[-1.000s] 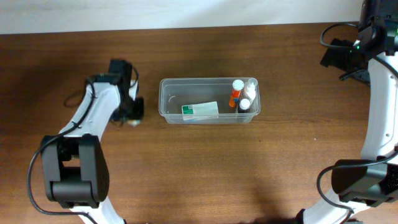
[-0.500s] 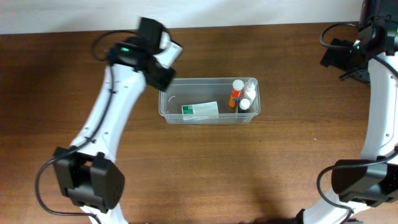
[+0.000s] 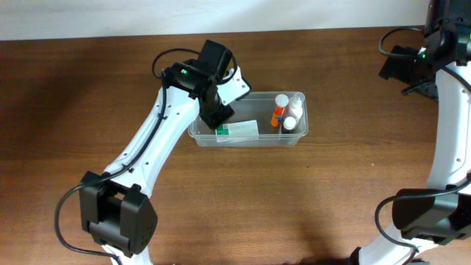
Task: Pack container
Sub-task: 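Lift the jar and carry it over the container's left end, then lower the jar into the container beside the box and release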
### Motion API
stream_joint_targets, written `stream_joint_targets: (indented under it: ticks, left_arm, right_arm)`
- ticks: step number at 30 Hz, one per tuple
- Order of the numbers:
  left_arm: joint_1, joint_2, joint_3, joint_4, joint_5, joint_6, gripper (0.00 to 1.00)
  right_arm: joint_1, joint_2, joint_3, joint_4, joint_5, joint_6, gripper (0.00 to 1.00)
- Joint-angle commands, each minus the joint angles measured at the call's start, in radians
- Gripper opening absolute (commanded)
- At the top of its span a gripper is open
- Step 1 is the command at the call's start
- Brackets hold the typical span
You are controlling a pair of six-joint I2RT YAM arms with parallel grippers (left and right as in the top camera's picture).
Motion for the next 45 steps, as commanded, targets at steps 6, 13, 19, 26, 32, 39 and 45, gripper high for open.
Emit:
stream_joint_targets:
  ticks: [6, 13, 19, 26, 32, 39, 45]
  left_arm:
    - [0.017, -0.005, -0.109, 0.087, 0.011, 0.217, 0.33]
    - [0.035, -0.004, -0.203, 0.204, -0.065, 0.256, 0.32]
    - [0.063, -0.004, -0.262, 0.309, -0.063, 0.256, 0.32]
    - [0.093, -0.001, -0.274, 0.345, -0.029, 0.281, 0.33]
    - [0.092, 0.026, -0.274, 0.345, 0.027, 0.319, 0.33]
    - [0.093, 0.087, -0.274, 0.343, 0.027, 0.324, 0.32]
    - [0.093, 0.122, -0.274, 0.350, 0.024, 0.350, 0.28]
  right_arm:
    - [-0.003, -0.008, 0.013, 0.000, 0.013, 0.012, 0.98]
    - [-0.003, -0.008, 0.013, 0.000, 0.013, 0.012, 0.98]
    - [-0.003, -0.008, 0.013, 0.000, 0.013, 0.012, 0.98]
    - [-0.003, -0.008, 0.013, 0.000, 0.013, 0.012, 0.98]
    - [-0.003, -0.008, 0.013, 0.000, 0.013, 0.012, 0.98]
    - [-0.003, -0.008, 0.013, 0.000, 0.013, 0.012, 0.98]
    - [-0.003, -0.008, 0.013, 0.000, 0.013, 0.012, 0.98]
